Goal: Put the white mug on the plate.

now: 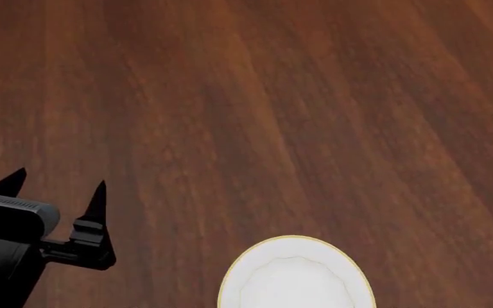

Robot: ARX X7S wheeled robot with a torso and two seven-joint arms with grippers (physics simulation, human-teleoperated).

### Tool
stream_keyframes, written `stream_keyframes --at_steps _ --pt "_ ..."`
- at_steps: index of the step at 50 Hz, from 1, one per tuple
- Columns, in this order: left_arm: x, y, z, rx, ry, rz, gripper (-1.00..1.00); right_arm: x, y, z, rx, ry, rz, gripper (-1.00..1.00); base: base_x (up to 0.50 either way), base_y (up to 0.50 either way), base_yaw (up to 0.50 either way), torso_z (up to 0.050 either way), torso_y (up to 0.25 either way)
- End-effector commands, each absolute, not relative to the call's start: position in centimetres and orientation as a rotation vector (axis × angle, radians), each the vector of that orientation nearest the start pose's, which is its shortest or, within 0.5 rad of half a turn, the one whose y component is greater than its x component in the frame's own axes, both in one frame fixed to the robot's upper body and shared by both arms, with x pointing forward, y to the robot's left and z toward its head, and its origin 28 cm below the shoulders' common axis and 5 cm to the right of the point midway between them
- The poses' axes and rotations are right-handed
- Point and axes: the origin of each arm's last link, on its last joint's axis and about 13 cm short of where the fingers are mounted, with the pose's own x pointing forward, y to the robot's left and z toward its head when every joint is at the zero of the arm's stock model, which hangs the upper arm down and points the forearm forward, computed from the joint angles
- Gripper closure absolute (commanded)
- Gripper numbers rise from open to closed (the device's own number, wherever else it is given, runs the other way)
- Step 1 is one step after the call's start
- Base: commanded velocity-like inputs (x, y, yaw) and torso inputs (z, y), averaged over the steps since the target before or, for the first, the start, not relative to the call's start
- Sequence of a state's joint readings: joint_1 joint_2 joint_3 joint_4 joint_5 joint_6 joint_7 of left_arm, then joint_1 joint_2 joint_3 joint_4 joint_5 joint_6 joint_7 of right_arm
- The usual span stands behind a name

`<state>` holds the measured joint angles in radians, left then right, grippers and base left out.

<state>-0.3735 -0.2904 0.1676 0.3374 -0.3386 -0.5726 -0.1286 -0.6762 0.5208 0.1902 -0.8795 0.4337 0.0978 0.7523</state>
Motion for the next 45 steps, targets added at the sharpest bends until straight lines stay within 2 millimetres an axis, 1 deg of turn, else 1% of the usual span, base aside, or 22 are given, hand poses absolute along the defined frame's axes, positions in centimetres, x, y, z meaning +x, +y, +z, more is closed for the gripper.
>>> stream_keyframes --at_steps 1,6,9,10,11,12,13,14,19,20,22,23,24,30,36,43,45 --pt "26.6 22.3 13.1 0.047 -0.062 -0.13 -1.0 8.2 -16.1 11.9 -0.043 -0.116 -0.477 -1.0 0.0 0.0 0.0 0.0 0.0" --pt "26.3 22.1 13.3 0.07 -0.067 -0.128 -1.0 8.3 -16.1 11.9 -0.043 -0.116 -0.475 -1.0 0.0 0.0 0.0 0.0 0.0" --pt "25.7 22.1 13.6 0.068 -0.063 -0.123 -1.0 8.3 -16.1 11.9 -0.043 -0.115 -0.475 -1.0 0.0 0.0 0.0 0.0 0.0" --pt "24.9 22.2 13.8 0.087 -0.057 -0.121 -1.0 8.3 -16.1 12.0 -0.044 -0.114 -0.474 -1.0 0.0 0.0 0.0 0.0 0.0" --pt "24.6 22.2 13.9 0.082 -0.05 -0.114 -1.0 8.3 -16.1 12.0 -0.046 -0.113 -0.476 -1.0 0.0 0.0 0.0 0.0 0.0" --pt "23.4 22.4 14.4 0.097 -0.047 -0.09 -1.0 8.2 -16.2 12.0 -0.048 -0.11 -0.479 -1.0 0.0 0.0 0.0 0.0 0.0" --pt "23.0 22.5 14.6 0.101 -0.048 -0.088 -1.0 8.2 -16.2 12.0 -0.047 -0.109 -0.48 -1.0 0.0 0.0 0.0 0.0 0.0" --pt "22.1 22.7 14.9 0.109 -0.049 -0.077 -1.0 8.2 -16.2 12.0 -0.047 -0.107 -0.481 -1.0 0.0 0.0 0.0 0.0 0.0" --pt "19.8 23.2 15.7 0.133 -0.036 -0.031 -1.0 8.3 -16.2 12.1 -0.05 -0.105 -0.479 -1.0 0.0 0.0 0.0 0.0 0.0" --pt "18.6 23.5 16.1 0.155 -0.039 -0.002 -1.0 8.5 -16.2 12.1 -0.052 -0.105 -0.474 -1.0 0.0 0.0 0.0 0.0 0.0" --pt "17.8 23.6 16.5 0.153 -0.03 -0.005 -1.0 8.6 -16.1 12.1 -0.052 -0.106 -0.473 -1.0 0.0 0.0 0.0 0.0 0.0" --pt "16.2 24.0 16.7 0.184 -0.005 0.029 -1.0 8.7 -16.1 12.0 -0.049 -0.104 -0.468 -1.0 0.0 0.0 0.0 0.0 0.0" --pt "15.7 24.1 16.5 0.186 0.025 0.04 -1.0 8.7 -16.1 11.9 -0.047 -0.104 -0.468 -1.0 0.0 0.0 0.0 0.0 0.0" --pt "14.2 24.8 16.2 0.17 0.056 0.103 -1.0 8.9 -16.0 11.9 -0.047 -0.1 -0.463 -1.0 0.0 0.0 0.0 0.0 0.0" --pt "13.3 25.5 15.9 0.148 0.086 0.155 -1.0 9.0 -16.0 11.8 -0.045 -0.098 -0.459 -1.0 0.0 0.0 0.0 0.0 0.0" --pt "13.5 26.6 14.2 0.12 0.137 0.205 -1.0 9.3 -15.9 11.5 -0.036 -0.09 -0.451 -1.0 0.0 0.0 0.0 0.0 0.0" --pt "13.5 26.8 14.0 0.111 0.139 0.223 -1.0 9.4 -15.8 11.5 -0.035 -0.088 -0.451 -1.0 0.0 0.0 0.0 0.0 0.0"
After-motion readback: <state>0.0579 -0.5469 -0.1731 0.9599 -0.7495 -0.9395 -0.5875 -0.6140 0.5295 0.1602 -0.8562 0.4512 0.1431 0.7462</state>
